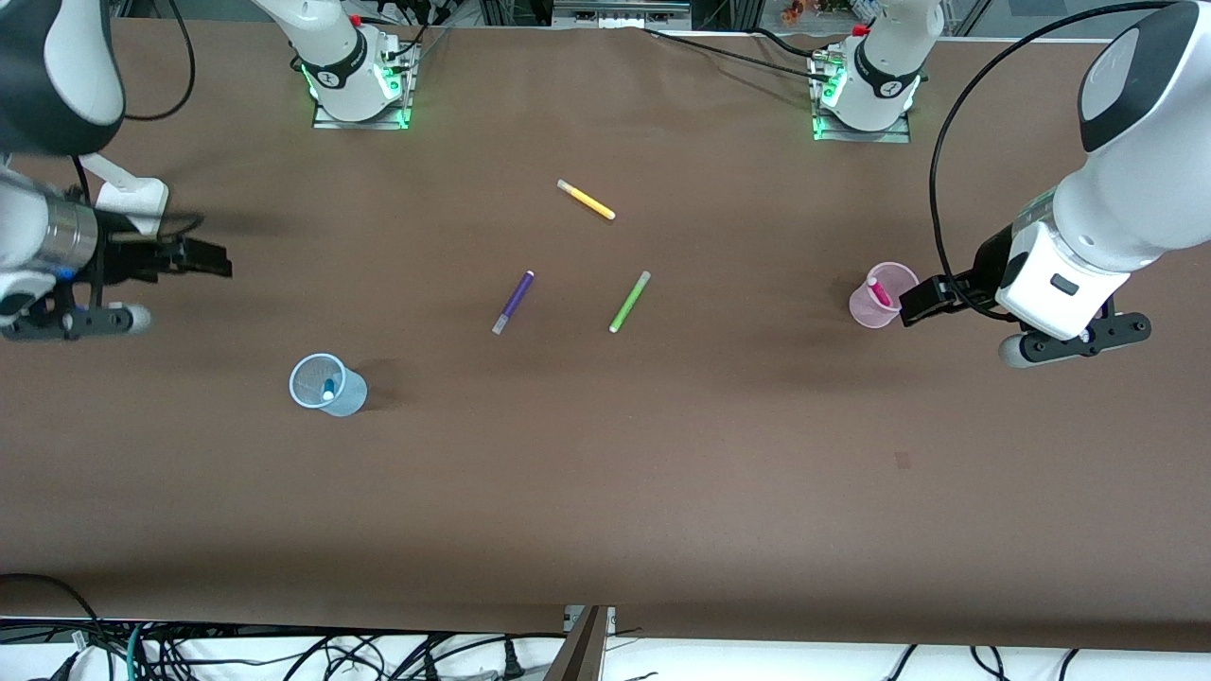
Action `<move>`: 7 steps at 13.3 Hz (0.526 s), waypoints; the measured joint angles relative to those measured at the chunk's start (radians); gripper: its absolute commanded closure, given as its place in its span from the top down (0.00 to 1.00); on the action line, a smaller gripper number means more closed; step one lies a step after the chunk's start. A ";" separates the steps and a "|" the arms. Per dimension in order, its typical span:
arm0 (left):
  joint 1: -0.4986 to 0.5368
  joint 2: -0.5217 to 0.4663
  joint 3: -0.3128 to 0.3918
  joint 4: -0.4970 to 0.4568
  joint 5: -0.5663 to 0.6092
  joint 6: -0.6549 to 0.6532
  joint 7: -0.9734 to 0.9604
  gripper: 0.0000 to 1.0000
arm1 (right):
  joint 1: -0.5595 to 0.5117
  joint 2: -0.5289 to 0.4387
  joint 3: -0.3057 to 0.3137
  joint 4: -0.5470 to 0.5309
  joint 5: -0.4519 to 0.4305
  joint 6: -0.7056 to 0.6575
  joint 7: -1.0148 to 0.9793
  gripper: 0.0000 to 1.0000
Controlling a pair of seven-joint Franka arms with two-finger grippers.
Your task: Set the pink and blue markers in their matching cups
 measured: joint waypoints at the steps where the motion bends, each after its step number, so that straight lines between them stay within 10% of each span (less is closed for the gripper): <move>1: -0.002 0.000 0.000 0.000 0.000 0.000 0.010 1.00 | 0.000 -0.047 0.001 -0.055 -0.009 0.035 0.000 1.00; 7: -0.012 0.000 0.013 0.000 0.002 0.000 0.184 1.00 | -0.002 -0.203 -0.001 -0.148 -0.021 0.099 0.002 1.00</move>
